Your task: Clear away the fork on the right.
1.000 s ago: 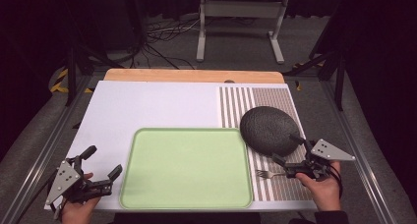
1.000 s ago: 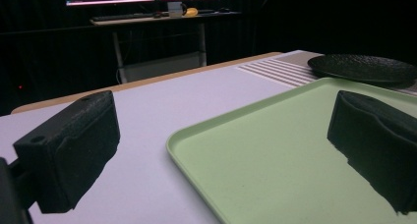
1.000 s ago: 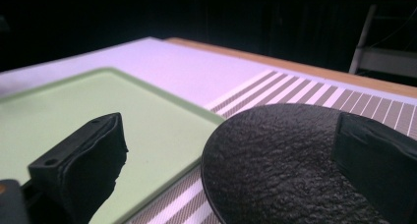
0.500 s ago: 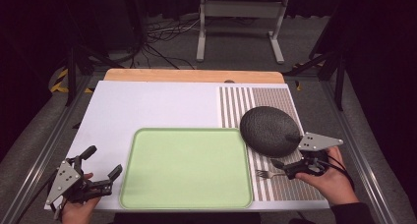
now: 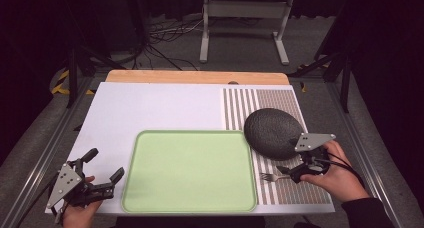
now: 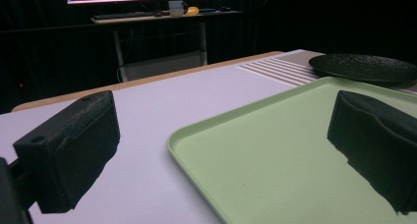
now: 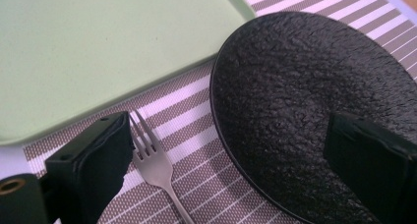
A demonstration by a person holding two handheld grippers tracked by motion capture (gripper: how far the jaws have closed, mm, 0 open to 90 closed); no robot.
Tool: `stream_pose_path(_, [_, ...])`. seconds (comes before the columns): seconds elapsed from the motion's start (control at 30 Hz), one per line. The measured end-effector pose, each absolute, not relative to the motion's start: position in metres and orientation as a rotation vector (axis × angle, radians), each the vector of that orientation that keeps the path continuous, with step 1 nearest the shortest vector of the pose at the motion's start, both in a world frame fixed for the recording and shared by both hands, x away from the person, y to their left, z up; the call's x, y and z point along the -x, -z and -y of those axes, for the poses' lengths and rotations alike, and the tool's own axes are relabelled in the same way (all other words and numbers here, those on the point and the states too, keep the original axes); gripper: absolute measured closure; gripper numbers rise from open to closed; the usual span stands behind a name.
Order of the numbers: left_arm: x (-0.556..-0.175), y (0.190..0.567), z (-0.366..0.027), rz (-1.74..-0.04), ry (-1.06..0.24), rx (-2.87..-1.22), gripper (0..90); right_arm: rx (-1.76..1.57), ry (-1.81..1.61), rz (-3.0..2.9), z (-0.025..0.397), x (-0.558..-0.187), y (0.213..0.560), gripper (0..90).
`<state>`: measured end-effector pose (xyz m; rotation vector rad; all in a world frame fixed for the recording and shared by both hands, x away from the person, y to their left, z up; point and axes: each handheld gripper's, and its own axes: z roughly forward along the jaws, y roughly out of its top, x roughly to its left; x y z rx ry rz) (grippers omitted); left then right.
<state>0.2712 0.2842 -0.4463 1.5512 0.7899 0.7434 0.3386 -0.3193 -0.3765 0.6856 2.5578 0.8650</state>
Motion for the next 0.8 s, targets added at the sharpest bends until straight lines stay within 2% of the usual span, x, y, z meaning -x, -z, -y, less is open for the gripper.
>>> stream_pose_path(0.57, [-0.271,0.446,-0.284,-0.787,-0.741,-1.553,0.0,-0.589,-0.635,-2.707,0.314,-0.348,0.376,5.6])
stream_pose_path(0.8, [-0.272,0.447,-0.284,-0.79,-0.741,-1.552,0.0,-0.524,-0.572,-2.75,0.314,-0.35,0.374,9.1])
